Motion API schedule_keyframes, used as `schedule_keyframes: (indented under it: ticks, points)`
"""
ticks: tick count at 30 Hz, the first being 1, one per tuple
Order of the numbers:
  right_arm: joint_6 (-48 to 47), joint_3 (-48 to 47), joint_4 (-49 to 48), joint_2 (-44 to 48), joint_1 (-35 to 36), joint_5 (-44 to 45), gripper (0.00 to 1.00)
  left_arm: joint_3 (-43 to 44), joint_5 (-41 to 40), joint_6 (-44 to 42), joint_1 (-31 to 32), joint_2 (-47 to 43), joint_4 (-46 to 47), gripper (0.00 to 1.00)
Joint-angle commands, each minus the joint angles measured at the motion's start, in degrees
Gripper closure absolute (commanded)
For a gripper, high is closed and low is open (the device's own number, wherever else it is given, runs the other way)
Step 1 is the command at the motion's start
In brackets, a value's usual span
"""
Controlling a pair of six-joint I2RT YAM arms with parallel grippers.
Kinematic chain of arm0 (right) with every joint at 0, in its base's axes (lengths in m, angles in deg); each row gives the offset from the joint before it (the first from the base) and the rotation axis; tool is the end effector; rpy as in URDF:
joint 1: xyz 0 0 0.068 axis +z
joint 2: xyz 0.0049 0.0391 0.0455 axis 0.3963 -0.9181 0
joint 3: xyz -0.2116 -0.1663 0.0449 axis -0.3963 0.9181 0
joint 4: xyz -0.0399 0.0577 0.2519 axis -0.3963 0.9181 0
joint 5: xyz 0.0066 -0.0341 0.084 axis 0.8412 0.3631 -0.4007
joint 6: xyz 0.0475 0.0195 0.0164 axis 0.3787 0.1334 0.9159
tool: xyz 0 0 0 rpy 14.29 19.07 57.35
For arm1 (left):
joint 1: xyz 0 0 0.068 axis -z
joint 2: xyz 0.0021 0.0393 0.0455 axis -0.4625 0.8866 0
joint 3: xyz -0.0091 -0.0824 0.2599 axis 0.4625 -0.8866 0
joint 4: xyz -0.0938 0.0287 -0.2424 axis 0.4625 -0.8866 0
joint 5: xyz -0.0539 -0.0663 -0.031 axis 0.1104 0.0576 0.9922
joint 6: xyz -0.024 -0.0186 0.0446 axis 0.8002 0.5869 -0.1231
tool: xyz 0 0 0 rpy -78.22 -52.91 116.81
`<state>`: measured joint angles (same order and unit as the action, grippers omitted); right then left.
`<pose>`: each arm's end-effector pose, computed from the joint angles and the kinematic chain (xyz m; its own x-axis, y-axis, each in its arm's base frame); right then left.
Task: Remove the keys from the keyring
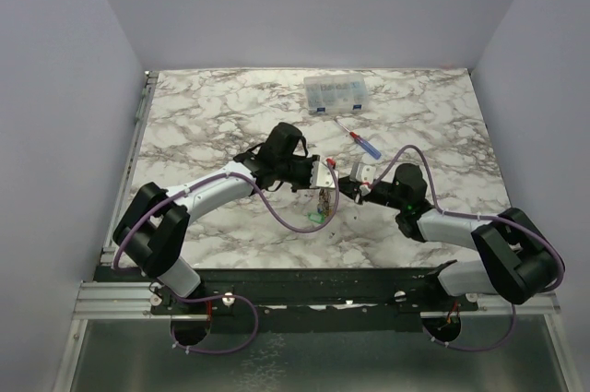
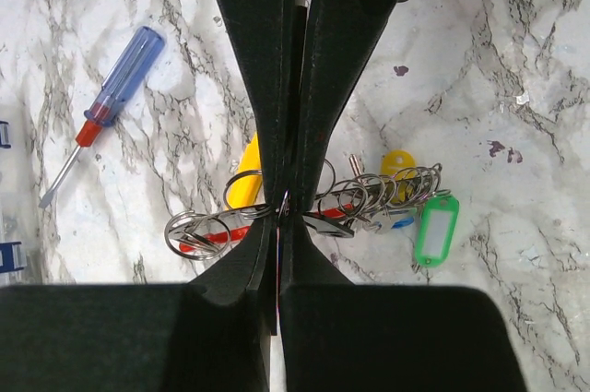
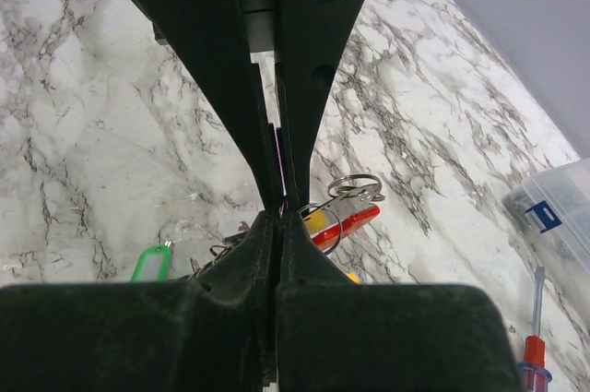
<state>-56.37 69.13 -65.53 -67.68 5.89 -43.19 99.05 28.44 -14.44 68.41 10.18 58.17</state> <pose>0.2025 0.1405 0.1884 0.3222 -0.1743 -0.9305 -0.8889 0.2824 -0.3607 0.2429 -0.2386 0.2369 0.3865 0.4972 -0.7768 0.9199 -0.1466 0.3638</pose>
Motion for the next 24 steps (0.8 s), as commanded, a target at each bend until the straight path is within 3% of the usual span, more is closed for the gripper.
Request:
schedule_keyframes:
  ticks: [1, 5, 10, 15, 24]
  points:
    - [-0.6, -1.4, 2.9, -0.3, 0.3, -1.7, 0.99, -0.8, 1.9, 2.7, 0.2, -1.4, 2.1, 1.00]
    - [-2.6, -4.9, 15.4, 2.1, 0.3, 0.1, 0.84, 0.0, -1.9, 0.9, 0.2, -1.9, -0.4, 1.00]
    - [-5.2, -7.7, 27.7, 5.6, 0.1, 1.9, 0.54, 4.5, -6.1, -2.7, 0.6, -0.8, -6.7, 1.00]
    - [-5.7, -9.4, 34.0, 6.7, -0.2, 1.1, 0.57, 8.0, -11.7, -9.4, 3.0, 0.2, -12.5, 1.00]
    - [-2.2, -12.4, 34.2, 4.4, -0.5, 3.0, 0.61, 10.0, -23.3, -21.6, 8.7, 1.4, -18.8, 1.00]
